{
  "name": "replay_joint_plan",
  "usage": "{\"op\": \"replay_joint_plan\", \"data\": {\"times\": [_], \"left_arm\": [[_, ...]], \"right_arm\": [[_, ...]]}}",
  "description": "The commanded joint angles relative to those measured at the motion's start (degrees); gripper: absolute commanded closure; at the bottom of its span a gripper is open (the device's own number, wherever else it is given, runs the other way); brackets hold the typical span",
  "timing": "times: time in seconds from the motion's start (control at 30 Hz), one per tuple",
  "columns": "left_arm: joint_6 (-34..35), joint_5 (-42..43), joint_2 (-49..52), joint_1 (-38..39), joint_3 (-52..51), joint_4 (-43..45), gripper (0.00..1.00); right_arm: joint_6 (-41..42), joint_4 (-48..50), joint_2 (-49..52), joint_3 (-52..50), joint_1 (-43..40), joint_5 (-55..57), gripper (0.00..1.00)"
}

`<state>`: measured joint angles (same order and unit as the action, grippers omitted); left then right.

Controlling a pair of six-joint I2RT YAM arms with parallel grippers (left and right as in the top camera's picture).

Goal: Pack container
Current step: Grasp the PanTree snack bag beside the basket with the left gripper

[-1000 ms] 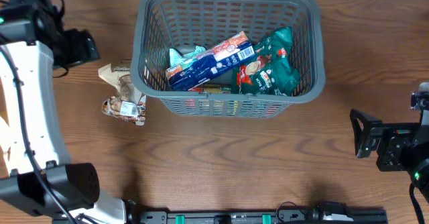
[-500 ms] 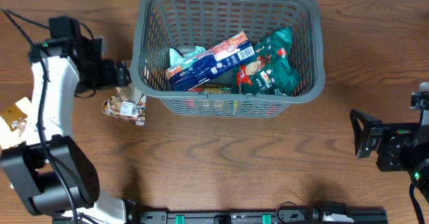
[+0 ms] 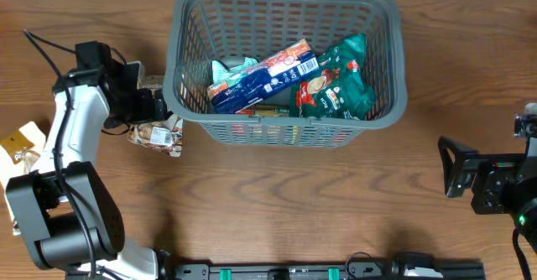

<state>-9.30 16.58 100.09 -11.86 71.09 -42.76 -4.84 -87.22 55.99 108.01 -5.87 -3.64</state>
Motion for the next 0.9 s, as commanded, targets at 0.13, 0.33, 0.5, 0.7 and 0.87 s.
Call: {"op": "replay_joint_plan", "data": {"times": [0.13, 0.33, 0.5, 0.7, 0.87], "left_arm": [[3.58, 0.0, 1.18, -0.07, -0.66, 4.83, 0.05], [4.9, -1.16, 5.16, -0.07, -0.66, 5.86, 0.05], [4.9, -1.16, 8.31, -0.07, -0.66, 6.01, 0.05], [4.9, -1.16, 8.96, -0.07, -0.66, 7.52, 0.59], [4.94, -1.16, 9.03, -0.07, -0.68, 7.96, 0.68]], "right_arm": [[-0.57, -0.07, 0.11, 0.31, -0.31, 0.2, 0.01], [-0.57, -0.07, 0.11, 0.31, -0.31, 0.2, 0.01], [-0.57, -0.07, 0.11, 0.31, -0.31, 0.2, 0.01], [-0.57, -0.07, 0.11, 0.31, -0.31, 0.2, 0.01], [-0.57, -0.07, 0.11, 0.31, -0.31, 0.2, 0.01]]}}
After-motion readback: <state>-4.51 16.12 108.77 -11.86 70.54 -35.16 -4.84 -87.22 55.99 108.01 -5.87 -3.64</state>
